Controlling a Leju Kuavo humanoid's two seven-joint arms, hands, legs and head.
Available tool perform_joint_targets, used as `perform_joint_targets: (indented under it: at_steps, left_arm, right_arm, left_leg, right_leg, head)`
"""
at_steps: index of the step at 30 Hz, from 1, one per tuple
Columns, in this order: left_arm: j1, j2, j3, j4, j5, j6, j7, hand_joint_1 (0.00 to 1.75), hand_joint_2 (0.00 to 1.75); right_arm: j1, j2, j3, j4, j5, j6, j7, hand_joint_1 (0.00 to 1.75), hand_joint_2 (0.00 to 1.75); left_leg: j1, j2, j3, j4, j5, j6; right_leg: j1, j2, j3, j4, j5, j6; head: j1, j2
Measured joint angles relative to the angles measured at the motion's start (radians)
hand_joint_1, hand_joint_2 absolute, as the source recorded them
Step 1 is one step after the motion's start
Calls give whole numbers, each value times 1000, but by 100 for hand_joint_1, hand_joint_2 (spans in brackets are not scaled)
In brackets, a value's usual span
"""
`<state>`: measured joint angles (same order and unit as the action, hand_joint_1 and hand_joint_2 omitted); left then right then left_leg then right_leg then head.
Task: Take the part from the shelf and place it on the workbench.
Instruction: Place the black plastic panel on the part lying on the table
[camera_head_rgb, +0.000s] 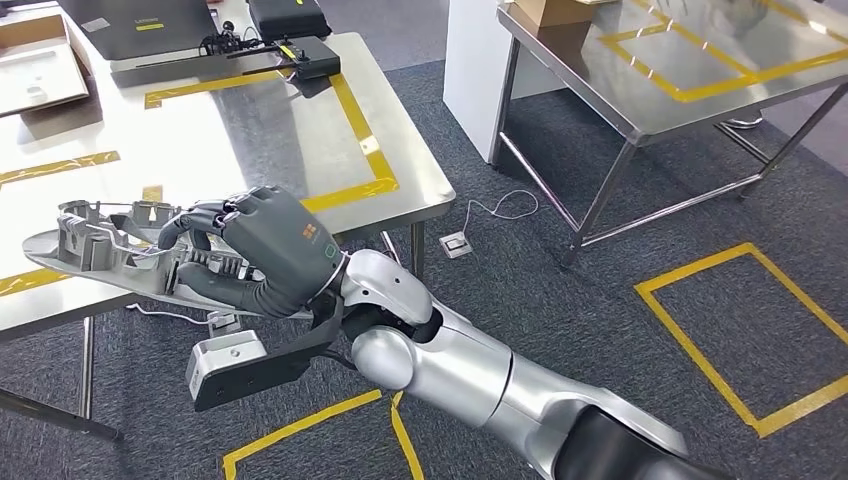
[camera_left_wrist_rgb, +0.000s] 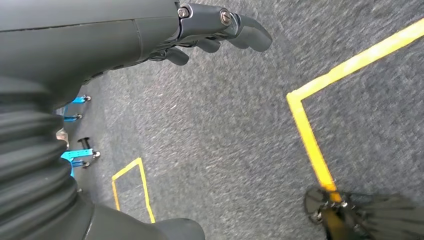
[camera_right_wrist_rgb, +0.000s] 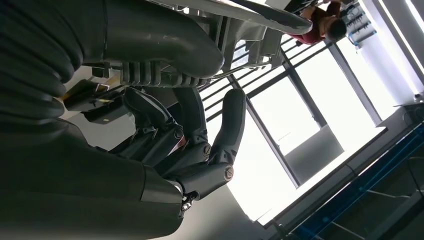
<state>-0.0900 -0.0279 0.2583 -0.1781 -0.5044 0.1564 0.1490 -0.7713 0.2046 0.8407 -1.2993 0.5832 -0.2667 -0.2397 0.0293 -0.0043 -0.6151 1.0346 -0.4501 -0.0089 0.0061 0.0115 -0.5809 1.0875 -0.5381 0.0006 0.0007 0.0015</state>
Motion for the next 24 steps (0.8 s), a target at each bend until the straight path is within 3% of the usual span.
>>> perform_joint_targets:
  at_steps: [3,4,5,7,9,11,13,15,18,19,20,21,23,24]
  left_arm:
    - [-3,-1,0,-1,-2,1,2,0,175]
    - [-3,-1,0,-1,-3,1,3,0,175]
    - [-2,-2,0,-1,-3,1,5,0,175]
    - [-2,-3,0,-1,-5,1,7,0,175]
    - [-4,-7,0,-2,-8,1,7,0,175]
    - [-7,-9,0,-2,-9,-1,7,0,175]
    - [-10,-9,0,-2,-9,-3,7,0,175]
    - [-12,-9,0,-3,-9,-4,7,0,175]
    - [-13,-8,0,-3,-10,-4,9,0,175]
    - [-12,-7,0,-2,-11,-4,10,0,175]
    - [-12,-6,0,-2,-12,-4,12,0,175]
    - [-11,-5,0,-2,-12,-4,14,0,175]
    - [-12,-4,0,-1,-14,-4,16,0,175]
    - [-13,-4,0,-1,-15,-4,17,0,175]
  right_arm:
    - [3,-3,-1,2,0,0,0,175,175]
    - [4,-4,-1,4,0,0,0,175,175]
    - [5,-6,-1,5,0,0,0,175,175]
    - [6,-8,-1,5,0,0,0,175,175]
    - [5,-9,-2,5,-1,0,-1,175,175]
    - [4,-9,-3,6,-1,0,-1,175,175]
    - [5,-10,-4,6,0,0,0,175,175]
    - [6,-10,-6,6,0,0,0,175,175]
    - [8,-10,-7,7,3,0,-1,175,175]
    - [10,-10,-7,8,4,0,-1,175,175]
    - [12,-10,-7,10,4,0,0,175,175]
    - [14,-10,-7,11,5,1,0,175,175]
    - [15,-10,-7,13,6,2,0,175,175]
    - [15,-10,-8,14,6,2,0,175,175]
  left_leg:
    - [-1,0,12,0,-13,8]
    - [-1,0,18,0,-18,7]
    - [-1,0,25,0,-24,6]
    - [-3,-2,43,-1,-36,3]
    - [-5,-3,56,-2,-47,-4]
    - [-5,-2,60,-6,-53,-16]
    - [-4,0,66,-11,-57,-27]
    - [-5,2,52,28,-79,-34]
    - [-4,1,-53,209,-143,-40]
    - [-4,1,-85,251,-147,-42]
    - [-4,1,-101,259,-130,-44]
    - [-3,2,-96,227,-93,-46]
    - [-2,3,-49,98,-9,-49]
    - [-2,3,-25,44,12,-45]
  right_leg:
    - [-6,-4,-120,195,-59,12]
    - [-6,-4,-151,231,-56,12]
    - [-6,-5,-163,228,-33,10]
    - [-3,-5,-129,112,57,-4]
    - [6,-6,-78,-14,113,-22]
    - [13,-6,-61,-55,111,-32]
    - [10,-4,-52,-68,109,-35]
    - [3,-3,-34,-82,108,-43]
    - [3,-5,-16,-85,95,-53]
    - [4,-4,-11,-84,89,-54]
    - [4,-3,-4,-83,82,-52]
    - [3,-2,4,-80,74,-50]
    - [3,-1,20,-73,56,-41]
    - [4,1,24,-68,47,-36]
  head:
    - [4,0]
    - [4,0]
    - [4,0]
    - [5,0]
    - [5,0]
    - [4,0]
    - [5,0]
    - [2,0]
    - [-2,0]
    - [-2,0]
    - [-2,0]
    - [-2,0]
    - [-3,0]
    - [-4,0]
